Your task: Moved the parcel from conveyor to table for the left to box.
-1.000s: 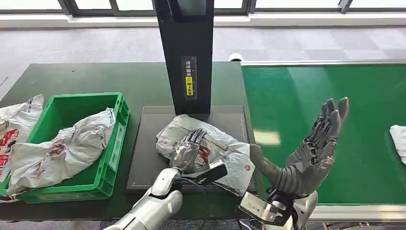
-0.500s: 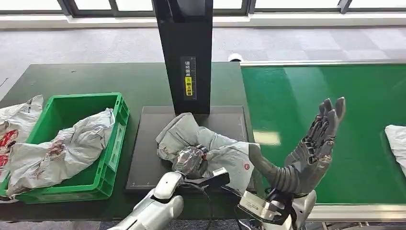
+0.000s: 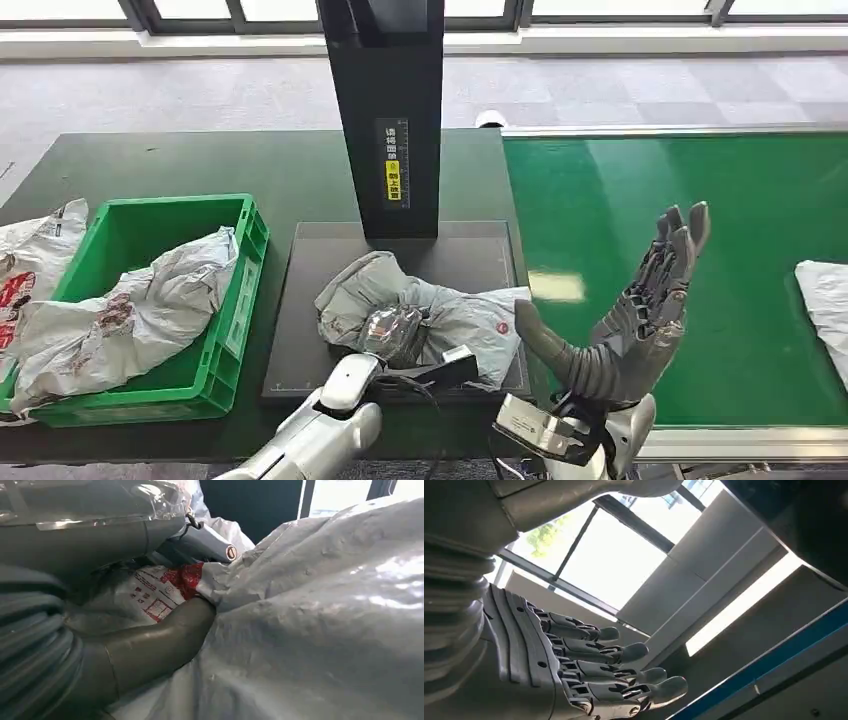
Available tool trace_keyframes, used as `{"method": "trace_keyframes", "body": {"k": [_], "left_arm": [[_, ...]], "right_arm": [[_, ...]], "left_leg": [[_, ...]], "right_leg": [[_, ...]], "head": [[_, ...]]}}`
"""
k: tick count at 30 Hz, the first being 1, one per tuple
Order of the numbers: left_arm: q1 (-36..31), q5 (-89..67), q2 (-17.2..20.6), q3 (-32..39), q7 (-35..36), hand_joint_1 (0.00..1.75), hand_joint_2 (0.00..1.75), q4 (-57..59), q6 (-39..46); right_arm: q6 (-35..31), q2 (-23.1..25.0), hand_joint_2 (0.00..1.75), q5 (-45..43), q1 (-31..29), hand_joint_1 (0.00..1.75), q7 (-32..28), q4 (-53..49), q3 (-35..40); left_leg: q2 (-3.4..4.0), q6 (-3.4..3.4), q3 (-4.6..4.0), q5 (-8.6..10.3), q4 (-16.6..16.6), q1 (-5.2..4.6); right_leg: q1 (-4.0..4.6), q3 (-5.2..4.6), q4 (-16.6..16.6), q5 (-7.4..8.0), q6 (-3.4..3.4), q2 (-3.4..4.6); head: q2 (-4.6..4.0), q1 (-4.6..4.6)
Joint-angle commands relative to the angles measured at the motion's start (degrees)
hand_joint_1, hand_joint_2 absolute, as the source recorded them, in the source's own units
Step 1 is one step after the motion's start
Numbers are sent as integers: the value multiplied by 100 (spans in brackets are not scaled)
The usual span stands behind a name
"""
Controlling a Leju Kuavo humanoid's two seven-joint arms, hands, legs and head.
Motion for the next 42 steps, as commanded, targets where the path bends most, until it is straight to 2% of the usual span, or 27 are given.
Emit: {"method": "trace_keyframes", "body": {"k": [1,3,5,8,10,12,13,14,15,17,19,22,23,24,25,26,28,30,31,34,36,40,41,42], "left_arm": [[191,-220,421,103,254,175,175,340,322],[224,-291,532,367,111,175,175,-21,1143],[764,-910,679,1076,-16,175,175,-1673,1143],[1447,-1546,453,2295,-750,175,175,-3885,1143],[1523,-1568,396,2471,-988,175,175,-4212,1143],[1672,-2067,441,2357,-918,175,175,-4792,1143],[1734,-2067,729,2035,-726,175,175,-5154,1143],[1638,-2067,1218,1219,107,175,175,-5420,1143],[1592,-2067,1355,1123,179,175,175,-5570,1143],[1317,-2067,2154,399,992,175,175,-6084,1143],[1177,-2067,2468,207,1281,175,175,-6288,1143],[1177,-2067,2468,207,1281,175,175,-6288,1143],[1214,-2067,2841,508,1196,175,175,-6962,1143],[1448,-2067,2755,949,822,175,175,-7353,1143],[1752,-2067,2409,1499,177,175,175,-7694,1143],[2303,-2067,747,2939,-1969,175,175,-8375,1143],[2285,-2067,137,3454,-2599,175,175,-8659,1143],[2285,-2067,137,3454,-2599,175,175,-8659,1143],[2285,-2067,137,3454,-2599,175,175,-8659,1143],[2285,-2067,137,3454,-2599,175,175,-8659,1143],[2198,-2067,76,3852,-2405,175,175,-8707,1143],[2017,-2067,274,4362,-1027,175,175,-7560,1143],[1935,-2067,351,4617,-555,175,175,-6839,1143],[1935,-2067,351,4617,-555,175,175,-6839,1143]], "right_arm": [[9,147,175,-30,-199,0,2,307,-43],[9,147,175,-24,-134,0,2,209,-108],[9,147,175,-22,-64,0,2,115,-154],[9,147,175,-35,-46,0,2,17,-226],[9,147,175,-44,-65,0,2,2,-254],[9,147,175,-56,-81,0,2,-11,-265],[9,147,175,-57,-84,0,2,-2,-272],[9,147,175,-72,-84,0,2,-8,-278],[9,147,175,-87,-85,0,2,-10,-280],[9,147,175,-113,-123,0,2,0,-280],[9,147,175,-123,-140,0,2,-7,-280],[9,147,175,-123,-140,0,2,-7,-280],[9,147,175,-119,-137,0,2,-58,-333],[9,147,175,-125,-134,0,2,-73,-341],[9,147,175,-122,-137,0,2,-86,-331],[9,147,175,-128,-132,0,2,-99,-348],[9,147,175,-126,-130,0,2,-101,-347],[9,147,175,-126,-130,0,2,-101,-347],[9,147,175,-126,-130,0,2,-101,-347],[9,147,175,-126,-130,0,2,-101,-347],[9,147,175,-113,-121,0,2,-113,-368],[9,147,175,-77,17,0,2,-267,-516],[9,147,175,-51,82,0,2,-350,-554],[9,147,175,-51,82,0,2,-350,-554]], "left_leg": [[35,-4,3,9,-18,1],[32,-4,7,5,-14,2],[42,-5,-1,12,-22,3],[46,-5,-9,7,-12,4],[53,-7,-32,11,-10,7],[49,-7,1,9,2,9],[42,-15,3,16,-7,9],[32,-12,-9,27,0,10],[42,-15,-7,28,-2,9],[62,-20,-13,25,-1,12],[36,-21,-27,29,3,12],[34,-21,-27,29,2,10],[34,-22,-30,33,-1,12],[44,-26,-38,35,1,17],[27,-24,-37,35,4,14],[51,-24,-35,31,1,19],[68,-17,-35,23,2,23],[60,-18,-40,22,11,19],[33,-17,-45,26,10,19],[44,-18,-36,27,0,8],[40,-15,-39,24,2,5],[28,-16,-35,31,-7,5],[30,-17,-24,36,-20,3],[30,-17,-24,36,-20,3]], "right_leg": [[2,-12,-14,18,-10,32],[3,-7,-11,14,-9,29],[5,-19,-18,23,-12,36],[6,-31,-8,17,-12,42],[10,-60,-7,24,-18,47],[14,-79,1,21,-20,41],[16,-74,-7,28,-27,34],[13,-84,1,29,-18,33],[12,-87,2,31,-20,46],[14,-93,6,35,-24,67],[15,-103,9,32,-24,42],[12,-103,10,30,-22,38],[15,-107,7,34,-26,35],[22,-119,8,39,-31,45],[17,-112,11,33,-24,32],[20,-117,8,37,-26,53],[22,-115,3,39,-22,69],[18,-118,10,35,-22,59],[18,-113,6,32,-20,37],[10,-110,1,38,-26,48],[8,-114,4,36,-27,44],[11,-107,-3,38,-29,26],[10,-98,-13,42,-30,28],[10,-98,-13,42,-30,28]], "head": [[0,0],[0,0],[0,0],[0,-2],[0,0],[0,-2],[0,0],[0,0],[0,2],[0,0],[0,0],[0,-2],[0,-2],[0,-2],[0,-2],[0,0],[0,-2],[0,-2],[0,4],[0,0],[0,0],[0,0],[0,0],[0,0]]}}
